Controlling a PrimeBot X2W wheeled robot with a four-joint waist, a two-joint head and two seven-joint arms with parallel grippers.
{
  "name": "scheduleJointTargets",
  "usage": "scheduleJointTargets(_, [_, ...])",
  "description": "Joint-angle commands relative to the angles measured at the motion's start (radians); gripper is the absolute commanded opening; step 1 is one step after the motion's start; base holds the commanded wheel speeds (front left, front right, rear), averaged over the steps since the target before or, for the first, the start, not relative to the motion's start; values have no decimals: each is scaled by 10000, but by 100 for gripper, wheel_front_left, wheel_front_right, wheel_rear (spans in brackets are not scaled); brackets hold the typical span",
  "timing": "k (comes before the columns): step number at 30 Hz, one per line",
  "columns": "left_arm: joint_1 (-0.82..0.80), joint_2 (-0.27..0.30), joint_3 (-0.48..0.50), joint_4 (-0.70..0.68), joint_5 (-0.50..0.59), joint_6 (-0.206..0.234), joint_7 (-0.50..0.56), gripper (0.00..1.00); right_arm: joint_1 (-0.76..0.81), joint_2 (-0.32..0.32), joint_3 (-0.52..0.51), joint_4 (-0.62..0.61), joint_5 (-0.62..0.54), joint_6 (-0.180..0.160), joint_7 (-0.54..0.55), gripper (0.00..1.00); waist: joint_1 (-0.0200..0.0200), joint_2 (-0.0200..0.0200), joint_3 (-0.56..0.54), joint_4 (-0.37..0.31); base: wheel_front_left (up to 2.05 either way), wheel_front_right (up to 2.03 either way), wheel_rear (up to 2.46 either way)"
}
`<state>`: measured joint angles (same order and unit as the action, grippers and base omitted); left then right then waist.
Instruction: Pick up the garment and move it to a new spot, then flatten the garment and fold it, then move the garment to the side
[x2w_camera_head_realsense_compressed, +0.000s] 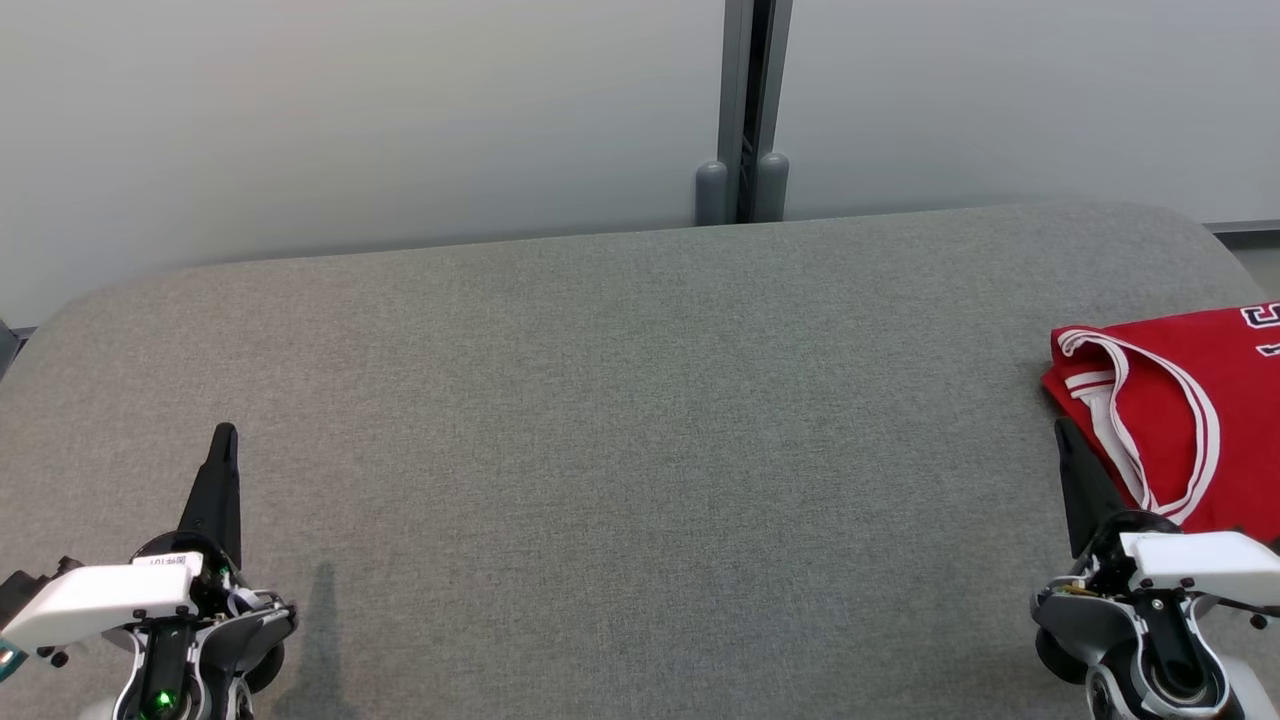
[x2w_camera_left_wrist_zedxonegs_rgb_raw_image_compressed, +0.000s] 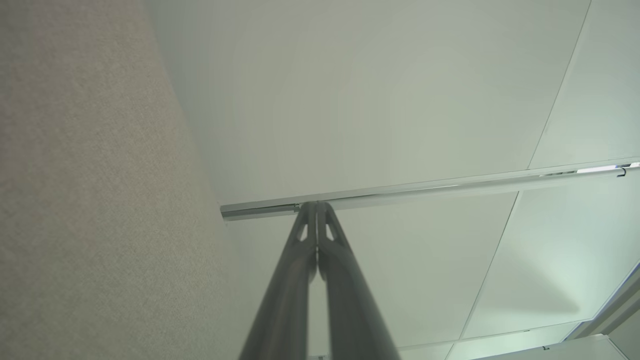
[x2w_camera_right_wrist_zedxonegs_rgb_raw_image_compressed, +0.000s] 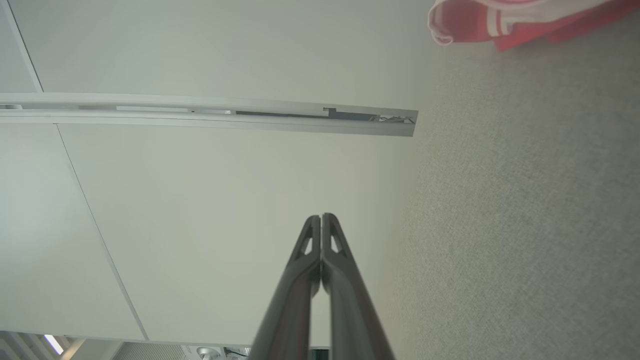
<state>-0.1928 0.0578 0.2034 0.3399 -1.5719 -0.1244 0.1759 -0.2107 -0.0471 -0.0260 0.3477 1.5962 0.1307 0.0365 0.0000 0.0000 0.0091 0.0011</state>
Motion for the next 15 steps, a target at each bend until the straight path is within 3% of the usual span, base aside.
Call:
scheduleJointTargets(1, [-182, 25, 69, 50, -171, -97, 61, 0, -112, -58, -4, 56, 205, -1, 53, 0, 0, 0, 2, -4, 0, 0, 0])
scheduleJointTargets(15, [-210, -5, 106, 63, -172, -100, 88, 0, -117, -56, -2, 64, 253, -1, 42, 0, 0, 0, 4, -10, 0, 0, 0])
